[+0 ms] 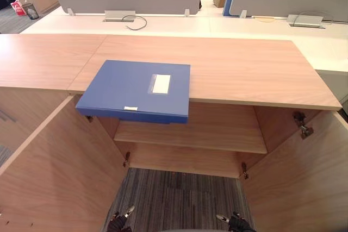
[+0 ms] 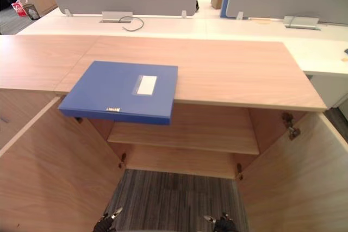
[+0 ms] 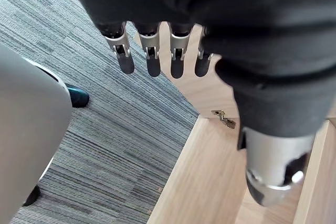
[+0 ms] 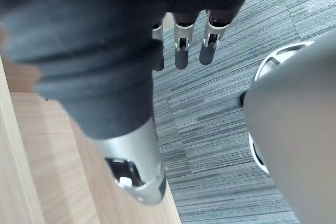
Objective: Walk over to the cabinet, pick up the folder, carry it to the office cabinet, place the folder inside the office cabinet, then close the office cabinet door
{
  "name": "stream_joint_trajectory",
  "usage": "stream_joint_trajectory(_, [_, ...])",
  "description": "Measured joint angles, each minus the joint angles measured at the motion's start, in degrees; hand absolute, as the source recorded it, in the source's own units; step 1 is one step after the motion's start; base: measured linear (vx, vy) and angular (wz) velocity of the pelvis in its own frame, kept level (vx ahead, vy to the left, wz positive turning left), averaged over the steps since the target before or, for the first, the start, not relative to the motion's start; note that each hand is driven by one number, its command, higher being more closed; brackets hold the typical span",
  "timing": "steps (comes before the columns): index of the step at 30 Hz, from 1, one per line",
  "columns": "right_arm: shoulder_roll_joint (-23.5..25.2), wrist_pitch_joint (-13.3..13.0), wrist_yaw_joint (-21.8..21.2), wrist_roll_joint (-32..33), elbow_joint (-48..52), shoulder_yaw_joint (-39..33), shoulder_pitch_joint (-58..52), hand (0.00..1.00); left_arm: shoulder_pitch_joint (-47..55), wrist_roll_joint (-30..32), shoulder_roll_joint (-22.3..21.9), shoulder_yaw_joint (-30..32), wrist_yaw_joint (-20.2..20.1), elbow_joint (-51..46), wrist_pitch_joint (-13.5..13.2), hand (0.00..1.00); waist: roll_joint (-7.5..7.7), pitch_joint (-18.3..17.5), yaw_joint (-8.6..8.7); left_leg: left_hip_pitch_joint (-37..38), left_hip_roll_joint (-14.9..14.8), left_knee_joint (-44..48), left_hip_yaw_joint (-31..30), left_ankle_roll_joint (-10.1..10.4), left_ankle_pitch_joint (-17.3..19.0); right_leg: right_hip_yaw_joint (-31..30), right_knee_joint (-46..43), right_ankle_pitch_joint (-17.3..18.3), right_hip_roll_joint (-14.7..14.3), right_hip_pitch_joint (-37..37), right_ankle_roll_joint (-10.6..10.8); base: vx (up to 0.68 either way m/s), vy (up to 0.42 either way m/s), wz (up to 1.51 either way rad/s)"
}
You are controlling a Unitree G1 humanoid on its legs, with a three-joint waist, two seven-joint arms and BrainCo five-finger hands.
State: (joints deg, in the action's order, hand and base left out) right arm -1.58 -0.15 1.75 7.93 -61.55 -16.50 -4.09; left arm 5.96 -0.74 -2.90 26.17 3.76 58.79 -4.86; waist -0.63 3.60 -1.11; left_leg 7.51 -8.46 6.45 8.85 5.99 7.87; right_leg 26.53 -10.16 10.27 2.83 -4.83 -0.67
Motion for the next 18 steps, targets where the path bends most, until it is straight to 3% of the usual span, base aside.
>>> stream_joint_trajectory(2, [0.58, 0.00, -0.02, 0.03, -0.04, 0.16, -0.09, 0.00, -0.04, -0.53, 0.94, -0.62, -0.85, -0.67, 0.04, 0.00, 0.53, 0.30, 0.02, -4.18, -0.84, 12.33, 0.11, 0.99, 3.33, 0.00, 1.05, -0.01, 0.24, -2.35, 0.03, 0.13, 0.002, 0.06])
stream_joint_trajectory(3, [0.75, -0.01, -0.08, 0.05, 0.05, 0.74, -0.13, 0.00, -0.18, -1.73, 1.10, 0.15, -0.99, -2.03, 0.07, 0.00, 1.11, 0.63, -0.11, -10.26, -2.35, 27.06, -0.12, 1.52, 3.90, 0.01, 2.05, 0.00, 0.18, -4.28, 0.05, 0.09, -0.019, -0.03])
stream_joint_trajectory(4, [0.71, 0.00, -0.10, 0.08, 0.06, 1.32, -0.14, 0.00, -0.19, -2.28, 0.89, 0.57, -1.01, -2.53, 0.06, 0.00, 0.85, 0.85, -0.30, -12.67, -3.50, 33.25, -0.18, 1.42, 3.25, -0.01, 2.46, 0.01, -0.18, -5.24, 0.06, 0.08, -0.012, -0.10])
stream_joint_trajectory(5, [0.38, 0.00, -0.05, 0.09, 0.07, 2.71, -0.14, 0.00, -0.26, -3.85, 0.87, 1.00, -1.11, -3.00, 0.05, 0.00, 0.82, 1.69, -0.75, -16.61, -5.56, 43.41, -0.09, 1.27, 0.03, -0.08, 3.83, 0.06, -0.81, -7.81, 0.13, 0.15, 0.021, -0.15])
stream_joint_trajectory(6, [0.42, 0.01, -0.02, 0.11, 0.01, 2.84, -0.25, 0.00, -0.26, -6.15, 1.32, 1.08, -1.31, -3.19, 0.07, 0.00, 0.88, 1.92, -1.10, -19.04, -6.99, 49.15, 0.38, 0.31, 1.46, -0.38, 4.84, 0.06, -0.79, -9.88, 0.15, 0.14, 0.026, -0.16])
stream_joint_trajectory(8, [0.47, 0.09, -0.02, 0.13, 0.00, 2.43, -0.16, 0.00, -0.21, -9.42, 1.29, 0.98, -1.69, -3.44, -0.01, 0.00, 1.00, 2.04, -1.56, -21.41, -7.77, 47.75, 1.69, -0.64, 4.71, -1.42, 4.95, 0.04, 0.15, -10.61, 0.18, 0.14, 0.108, -0.31])
stream_joint_trajectory(9, [0.55, 0.09, -0.05, 0.14, 0.03, 2.08, -0.07, 0.00, -0.17, -11.13, 1.27, 0.92, -1.70, -3.63, 0.00, 0.00, 1.05, 2.10, -2.00, -21.41, -7.56, 40.54, 2.95, -1.53, 4.86, -2.18, 4.52, 0.03, 1.33, -10.61, 0.28, 0.16, 0.208, -0.41])
stream_joint_trajectory(10, [0.51, 0.07, -0.07, 0.13, 0.09, 2.07, -0.11, 0.00, -0.09, -11.68, 1.20, 0.80, -1.70, -3.64, -0.01, 0.00, 0.88, 2.01, -1.92, -21.25, -7.12, 35.55, 3.08, -2.02, 3.67, -2.52, 4.38, 0.05, 1.75, -10.60, 0.83, 0.15, 0.231, -0.37])
stream_joint_trajectory(11, [0.04, 0.13, -0.07, 0.10, 0.34, 2.07, -0.12, 0.00, 0.59, -12.80, 0.64, 0.54, -1.74, -3.39, -0.03, 0.00, -0.39, 1.65, -2.04, -20.08, -5.79, 26.98, 2.36, -1.72, 0.05, -3.64, 4.21, 0.60, 1.80, -10.38, 3.39, 0.17, 0.235, -0.15])
stream_joint_trajectory(12, [0.30, 0.18, -0.08, 0.10, 0.35, 2.12, -0.09, 0.00, 0.41, -13.43, 1.05, 0.50, -1.75, -3.11, -0.03, 0.00, 0.29, 1.62, -2.01, -19.01, -4.56, 24.51, 1.94, -1.14, 0.72, -3.73, 4.52, 0.58, 2.61, -10.19, 4.04, 0.18, 0.220, 0.09])
stream_joint_trajectory(13, [1.56, 0.14, -0.24, -0.03, 0.57, 2.15, 0.13, 0.00, -0.04, -14.31, 1.87, -0.03, -1.80, -3.28, -0.13, 0.00, 2.00, 2.29, -1.83, -17.79, -1.97, 20.53, 1.61, -1.54, 0.46, -3.65, 5.09, 0.50, 4.08, -9.81, 3.89, 0.14, 0.189, 0.31])
stream_joint_trajectory(14, [2.00, 0.12, -0.35, -0.05, 0.59, 2.09, 0.20, 0.00, -0.33, -15.22, 2.32, -0.20, -1.99, -3.48, -0.23, 0.00, 2.66, 2.77, -1.72, -17.46, -0.49, 19.19, 1.41, -2.08, 0.10, -3.62, 5.40, 0.45, 5.12, -9.91, 3.82, 0.12, 0.201, 0.39])
stream_joint_trajectory(18, [2.02, -0.04, -1.08, -0.11, 0.69, 2.85, 0.66, 0.00, 1.15, -20.71, 2.17, -0.55, -3.16, -3.11, -0.13, 0.00, 2.63, 2.75, -2.49, -14.49, 1.97, 14.98, 2.86, -2.99, -1.57, -4.48, 5.22, -0.28, 7.45, -10.48, 4.91, 0.03, 0.094, 0.01])
